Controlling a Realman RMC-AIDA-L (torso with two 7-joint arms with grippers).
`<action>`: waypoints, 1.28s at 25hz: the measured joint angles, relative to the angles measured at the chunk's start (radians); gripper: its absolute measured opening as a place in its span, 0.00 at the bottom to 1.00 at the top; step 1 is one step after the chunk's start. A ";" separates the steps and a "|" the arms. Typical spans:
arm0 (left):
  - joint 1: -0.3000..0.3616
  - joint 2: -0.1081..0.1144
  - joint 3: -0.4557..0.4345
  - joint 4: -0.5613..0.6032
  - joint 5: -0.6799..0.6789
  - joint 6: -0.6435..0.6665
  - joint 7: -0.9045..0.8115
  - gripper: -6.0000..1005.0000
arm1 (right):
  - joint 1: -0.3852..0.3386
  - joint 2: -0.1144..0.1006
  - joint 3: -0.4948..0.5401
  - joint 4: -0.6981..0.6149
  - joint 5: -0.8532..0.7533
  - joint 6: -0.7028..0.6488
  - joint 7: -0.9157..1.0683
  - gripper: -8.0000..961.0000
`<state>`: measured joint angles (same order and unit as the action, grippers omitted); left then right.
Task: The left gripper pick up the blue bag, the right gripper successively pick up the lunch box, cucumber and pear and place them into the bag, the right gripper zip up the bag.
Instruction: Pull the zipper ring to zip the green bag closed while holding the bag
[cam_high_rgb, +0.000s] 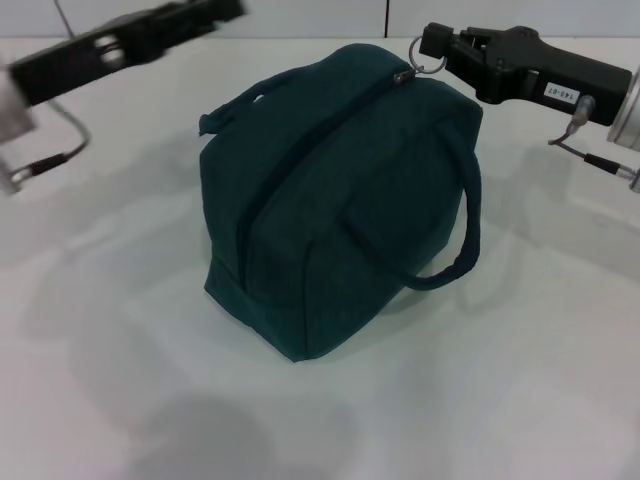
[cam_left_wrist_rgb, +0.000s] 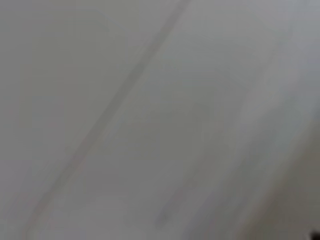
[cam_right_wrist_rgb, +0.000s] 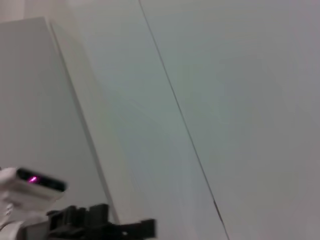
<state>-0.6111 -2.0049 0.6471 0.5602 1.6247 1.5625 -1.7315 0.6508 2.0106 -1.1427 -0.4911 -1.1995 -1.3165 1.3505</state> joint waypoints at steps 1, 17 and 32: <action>-0.025 0.000 0.000 0.000 0.028 0.001 -0.023 0.89 | 0.000 0.000 0.000 0.000 0.000 0.000 0.000 0.02; -0.122 -0.016 0.081 0.045 0.211 -0.063 -0.226 0.89 | -0.008 0.000 0.000 0.000 0.012 -0.033 -0.005 0.02; -0.114 -0.031 0.091 0.046 0.252 -0.096 -0.236 0.84 | -0.020 0.002 0.001 0.000 0.014 -0.060 -0.009 0.02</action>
<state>-0.7249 -2.0362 0.7379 0.6061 1.8767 1.4662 -1.9672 0.6313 2.0123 -1.1412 -0.4908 -1.1853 -1.3768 1.3420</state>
